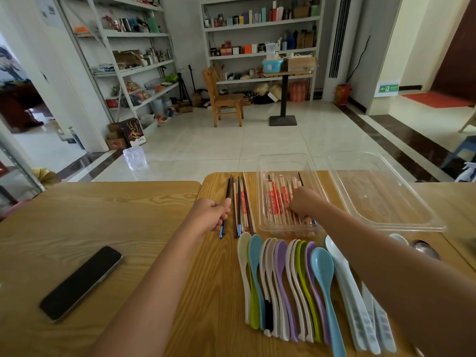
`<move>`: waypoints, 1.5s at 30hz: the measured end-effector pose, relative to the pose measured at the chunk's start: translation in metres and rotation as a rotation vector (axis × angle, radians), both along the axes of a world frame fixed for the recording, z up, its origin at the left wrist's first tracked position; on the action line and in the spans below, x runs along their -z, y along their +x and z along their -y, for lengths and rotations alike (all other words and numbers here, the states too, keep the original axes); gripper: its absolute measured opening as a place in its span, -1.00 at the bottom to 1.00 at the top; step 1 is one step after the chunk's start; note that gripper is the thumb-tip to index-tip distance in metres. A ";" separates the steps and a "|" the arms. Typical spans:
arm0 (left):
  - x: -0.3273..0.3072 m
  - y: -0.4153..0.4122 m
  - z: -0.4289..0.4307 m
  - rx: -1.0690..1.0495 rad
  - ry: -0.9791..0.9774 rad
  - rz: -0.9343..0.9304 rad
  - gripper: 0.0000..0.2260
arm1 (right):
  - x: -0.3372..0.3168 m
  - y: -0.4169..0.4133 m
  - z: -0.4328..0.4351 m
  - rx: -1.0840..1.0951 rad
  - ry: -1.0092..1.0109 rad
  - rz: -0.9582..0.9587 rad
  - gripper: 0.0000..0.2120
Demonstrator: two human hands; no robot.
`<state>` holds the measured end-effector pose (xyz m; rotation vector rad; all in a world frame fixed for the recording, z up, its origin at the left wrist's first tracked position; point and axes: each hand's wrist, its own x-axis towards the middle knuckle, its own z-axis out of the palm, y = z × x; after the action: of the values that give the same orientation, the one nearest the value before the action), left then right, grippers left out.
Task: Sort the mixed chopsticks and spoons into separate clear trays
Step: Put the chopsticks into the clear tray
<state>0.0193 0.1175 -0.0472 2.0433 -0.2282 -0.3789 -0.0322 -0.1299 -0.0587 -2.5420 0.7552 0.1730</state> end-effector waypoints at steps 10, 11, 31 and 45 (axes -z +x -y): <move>0.019 0.008 -0.002 -0.108 0.240 0.130 -0.77 | -0.023 0.002 -0.015 0.053 0.124 0.402 -0.75; 0.021 0.007 0.000 -0.112 0.304 0.145 -0.74 | -0.025 0.003 -0.019 0.040 0.147 0.419 -0.75; 0.023 0.015 0.025 0.078 0.522 0.025 -0.80 | -0.022 0.001 -0.055 -0.020 0.234 0.433 -0.77; 0.023 0.007 0.004 0.035 0.262 -0.079 -0.75 | -0.021 -0.001 -0.060 0.012 0.339 0.415 -0.75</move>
<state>0.0262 0.1139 -0.0705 2.2773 -0.1735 -0.5342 -0.0337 -0.0694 -0.0378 -2.1490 0.5252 -0.2094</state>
